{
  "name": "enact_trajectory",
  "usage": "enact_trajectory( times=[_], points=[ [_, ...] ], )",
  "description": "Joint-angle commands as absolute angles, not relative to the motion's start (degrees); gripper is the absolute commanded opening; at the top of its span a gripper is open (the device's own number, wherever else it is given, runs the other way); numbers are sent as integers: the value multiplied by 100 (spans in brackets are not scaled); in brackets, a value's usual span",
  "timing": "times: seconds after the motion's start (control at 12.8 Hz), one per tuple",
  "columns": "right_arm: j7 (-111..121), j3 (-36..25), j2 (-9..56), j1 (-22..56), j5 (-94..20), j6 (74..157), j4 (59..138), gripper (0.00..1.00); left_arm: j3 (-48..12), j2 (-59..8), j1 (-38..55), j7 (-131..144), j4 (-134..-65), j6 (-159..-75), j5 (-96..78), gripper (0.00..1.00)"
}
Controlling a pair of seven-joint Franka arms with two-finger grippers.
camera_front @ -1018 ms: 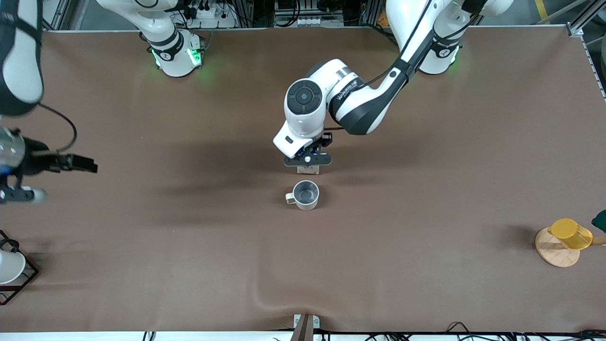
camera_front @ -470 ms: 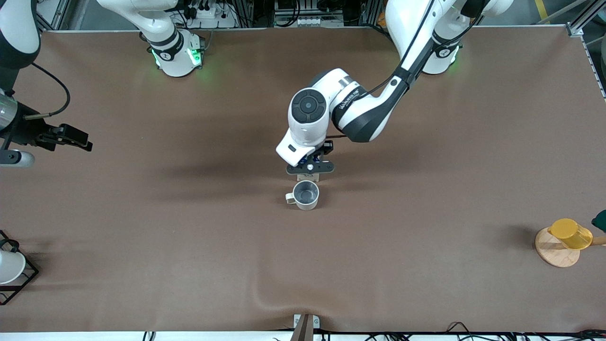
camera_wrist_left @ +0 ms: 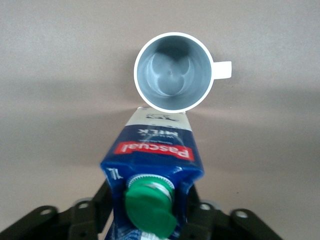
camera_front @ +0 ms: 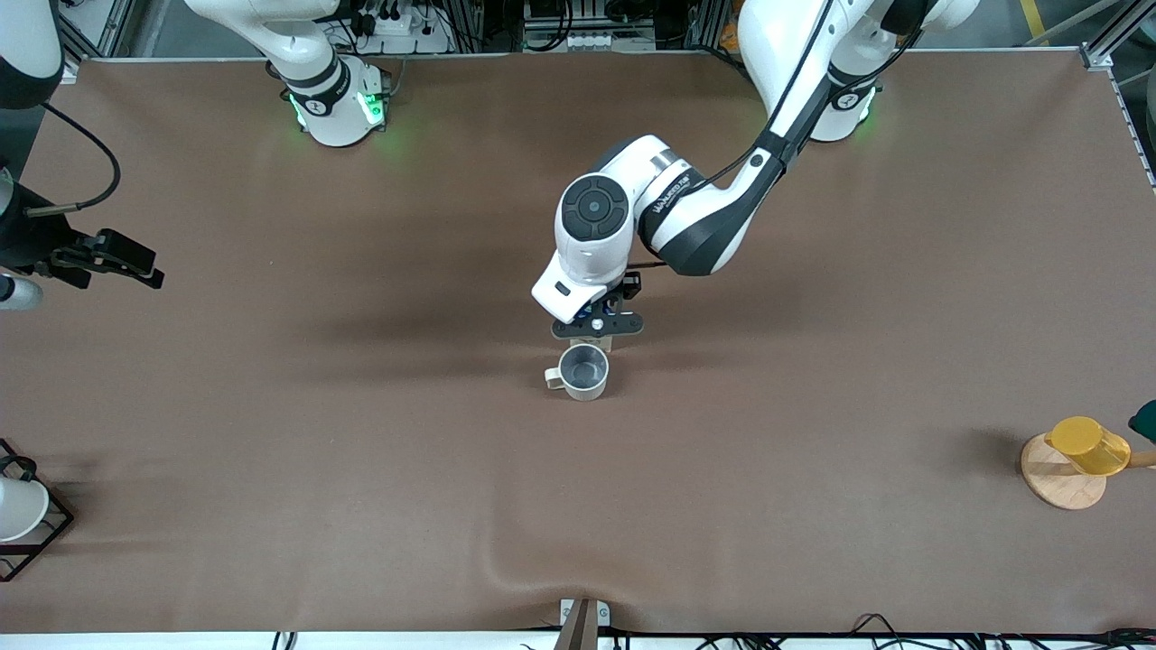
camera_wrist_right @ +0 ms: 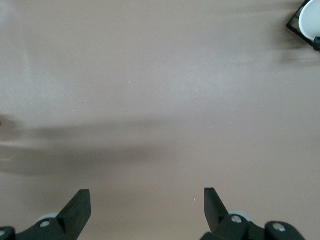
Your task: Place milk next to cup
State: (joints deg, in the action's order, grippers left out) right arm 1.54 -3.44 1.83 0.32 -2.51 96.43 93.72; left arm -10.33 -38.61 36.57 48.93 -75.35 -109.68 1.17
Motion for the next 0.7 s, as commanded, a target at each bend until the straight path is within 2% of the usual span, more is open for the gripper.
enact_trajectory(
  times=[0.0, 0.16, 0.31, 0.63],
  points=[
    [70, -246, 114, -79, -273, 9624, 9317, 100, -1020, -3903, 3683, 4931, -7427, -10960, 211, 100],
    [-43, -246, 114, -62, -264, 9554, 9194, 100, -1020, -3789, 3674, 4939, -7427, -10899, 228, 100],
    [-246, -237, 123, -35, -246, 9528, 9167, 100, -941, -3360, 3569, 4957, -7453, -10733, 246, 100],
    [-412, -246, 123, -44, -264, 9519, 9141, 100, -800, -2349, 2604, 4721, -7471, -10029, 255, 100]
  ],
)
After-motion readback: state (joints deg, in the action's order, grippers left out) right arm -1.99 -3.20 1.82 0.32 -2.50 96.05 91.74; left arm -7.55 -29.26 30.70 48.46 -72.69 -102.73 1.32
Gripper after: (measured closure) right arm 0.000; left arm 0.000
